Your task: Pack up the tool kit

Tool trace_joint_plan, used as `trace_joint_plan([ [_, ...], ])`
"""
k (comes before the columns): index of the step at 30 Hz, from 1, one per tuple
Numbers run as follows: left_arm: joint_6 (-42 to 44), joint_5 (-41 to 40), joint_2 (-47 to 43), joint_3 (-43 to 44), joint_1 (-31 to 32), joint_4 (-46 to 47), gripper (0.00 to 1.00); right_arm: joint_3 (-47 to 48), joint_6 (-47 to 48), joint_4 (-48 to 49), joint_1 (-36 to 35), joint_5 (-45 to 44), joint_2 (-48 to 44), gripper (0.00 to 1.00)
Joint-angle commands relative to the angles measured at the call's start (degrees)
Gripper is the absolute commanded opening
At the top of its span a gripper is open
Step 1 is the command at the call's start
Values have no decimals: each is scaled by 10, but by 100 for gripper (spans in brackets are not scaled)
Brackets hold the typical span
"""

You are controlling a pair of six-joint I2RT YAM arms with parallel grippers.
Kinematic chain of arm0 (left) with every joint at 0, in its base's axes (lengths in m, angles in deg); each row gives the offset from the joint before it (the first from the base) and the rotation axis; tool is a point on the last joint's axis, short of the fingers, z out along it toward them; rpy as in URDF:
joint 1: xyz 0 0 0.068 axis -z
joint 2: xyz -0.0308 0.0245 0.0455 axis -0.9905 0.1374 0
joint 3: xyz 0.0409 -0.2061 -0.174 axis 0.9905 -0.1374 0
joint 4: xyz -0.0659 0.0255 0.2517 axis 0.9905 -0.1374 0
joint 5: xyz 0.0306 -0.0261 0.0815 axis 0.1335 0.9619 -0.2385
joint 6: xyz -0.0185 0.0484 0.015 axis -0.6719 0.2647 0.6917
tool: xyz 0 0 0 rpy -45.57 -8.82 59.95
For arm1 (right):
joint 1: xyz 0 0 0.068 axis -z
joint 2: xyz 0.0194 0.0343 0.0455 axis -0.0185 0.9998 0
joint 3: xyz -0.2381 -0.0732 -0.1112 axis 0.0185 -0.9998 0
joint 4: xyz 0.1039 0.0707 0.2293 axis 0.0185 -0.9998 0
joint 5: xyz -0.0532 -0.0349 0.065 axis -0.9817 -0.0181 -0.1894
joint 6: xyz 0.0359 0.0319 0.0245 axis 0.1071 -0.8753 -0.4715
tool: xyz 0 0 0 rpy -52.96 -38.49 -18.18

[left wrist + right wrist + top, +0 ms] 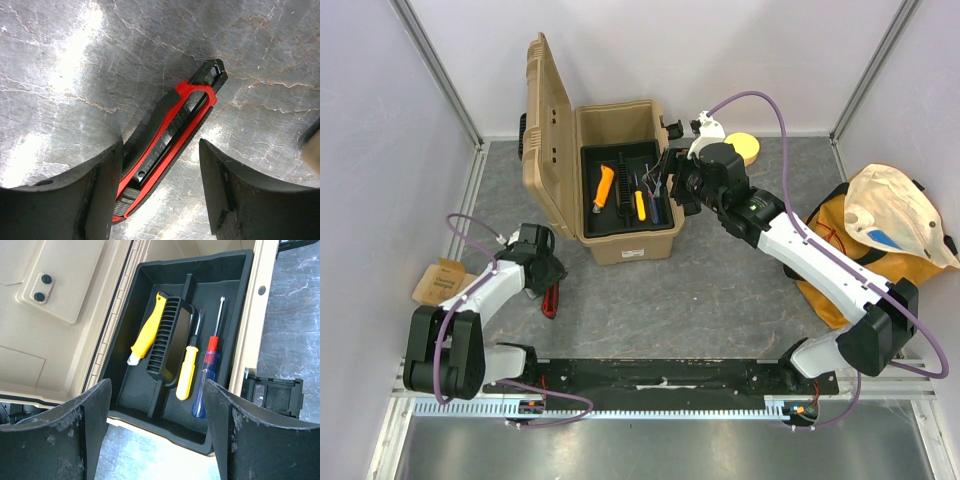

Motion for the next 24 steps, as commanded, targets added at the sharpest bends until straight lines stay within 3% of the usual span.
trace_joint_plan([
  [1, 6, -16, 40, -11, 9, -36, 66, -4, -4, 24, 2, 7, -18, 80],
  [2, 6, -17, 39, -9, 9, -36, 62, -4, -3, 24, 2, 6, -19, 80],
  [8, 12, -36, 30, 11, 9, -58, 18, -5, -3, 23, 4, 7, -20, 80],
  [12, 9, -68, -10, 25, 10, -86, 4, -8, 5, 25, 3, 15, -22, 81],
  [24, 5, -121, -161, 178, 9, -214, 2, -17, 12, 39, 3, 34, -32, 83],
])
